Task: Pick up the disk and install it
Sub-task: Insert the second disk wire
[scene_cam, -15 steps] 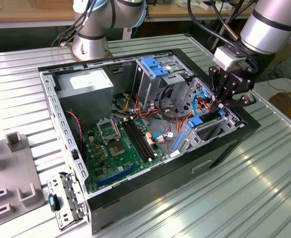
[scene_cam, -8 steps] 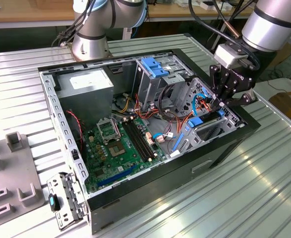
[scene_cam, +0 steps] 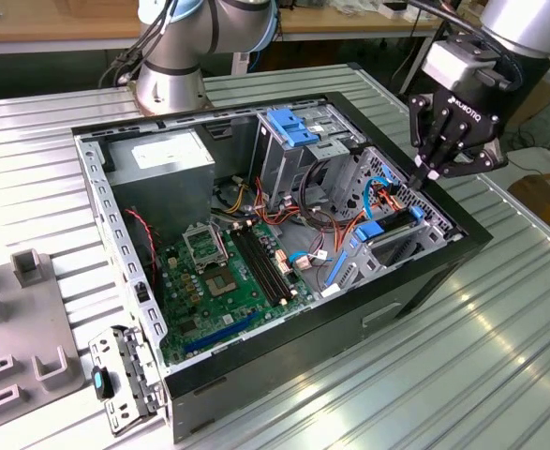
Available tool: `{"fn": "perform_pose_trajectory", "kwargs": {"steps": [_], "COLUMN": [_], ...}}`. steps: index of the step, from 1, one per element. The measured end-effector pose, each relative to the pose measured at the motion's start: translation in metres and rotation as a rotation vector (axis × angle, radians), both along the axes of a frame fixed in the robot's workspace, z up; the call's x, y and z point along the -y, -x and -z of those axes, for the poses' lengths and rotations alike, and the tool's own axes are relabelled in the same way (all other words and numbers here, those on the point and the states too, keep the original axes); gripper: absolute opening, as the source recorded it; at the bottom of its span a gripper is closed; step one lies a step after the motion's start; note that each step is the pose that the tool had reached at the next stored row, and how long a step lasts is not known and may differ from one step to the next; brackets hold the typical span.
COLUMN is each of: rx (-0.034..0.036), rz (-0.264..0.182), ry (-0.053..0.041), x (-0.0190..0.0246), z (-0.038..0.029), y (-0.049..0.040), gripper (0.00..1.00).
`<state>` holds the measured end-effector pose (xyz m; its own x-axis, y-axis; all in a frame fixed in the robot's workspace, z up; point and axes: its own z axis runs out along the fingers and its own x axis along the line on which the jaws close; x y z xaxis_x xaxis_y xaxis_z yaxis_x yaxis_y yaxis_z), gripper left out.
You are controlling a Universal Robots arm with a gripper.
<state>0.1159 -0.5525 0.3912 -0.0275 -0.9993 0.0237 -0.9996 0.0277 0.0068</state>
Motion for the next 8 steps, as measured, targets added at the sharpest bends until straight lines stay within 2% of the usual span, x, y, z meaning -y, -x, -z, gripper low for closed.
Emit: {"fn": "perform_pose_trajectory", "kwargs": {"steps": [3, 8], "rx": [-0.001, -0.0011], "rz": [0.017, 0.017], "ry": [-0.0008, -0.0023], "x": [-0.0009, -0.0008], "z": [-0.0002, -0.0002], "y": [0.0006, 0.0007], "gripper": [0.11, 0.11]}}
